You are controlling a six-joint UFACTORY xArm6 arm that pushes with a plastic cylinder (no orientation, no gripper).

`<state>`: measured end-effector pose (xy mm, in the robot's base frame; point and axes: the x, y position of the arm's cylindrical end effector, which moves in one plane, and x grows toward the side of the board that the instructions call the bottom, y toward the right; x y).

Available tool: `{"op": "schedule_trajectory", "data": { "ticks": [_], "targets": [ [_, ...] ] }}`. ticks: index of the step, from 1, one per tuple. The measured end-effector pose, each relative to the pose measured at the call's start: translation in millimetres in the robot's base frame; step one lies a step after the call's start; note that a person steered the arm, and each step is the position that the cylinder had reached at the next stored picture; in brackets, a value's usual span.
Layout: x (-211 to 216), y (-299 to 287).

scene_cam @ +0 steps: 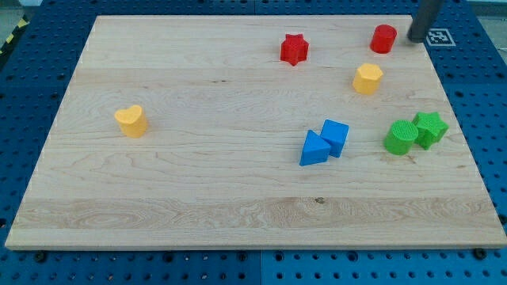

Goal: Slide the red circle vertical above the cube

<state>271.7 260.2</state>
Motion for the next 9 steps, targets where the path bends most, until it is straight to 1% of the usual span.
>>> {"op": "schedule_trajectory", "data": {
  "ticks": [1, 2, 3, 4, 5, 6, 7, 8, 9],
  "targets": [
    [36.1, -66.9],
    [41.1, -90.8],
    [23.6, -58.3],
    [3.7, -42.4],
    [-9.3, -42.4],
    [-20.0, -46.3],
    [-21.9, -85.6],
    [-22.0, -107.0],
    [-47.4, -106.9]
  ]
}}
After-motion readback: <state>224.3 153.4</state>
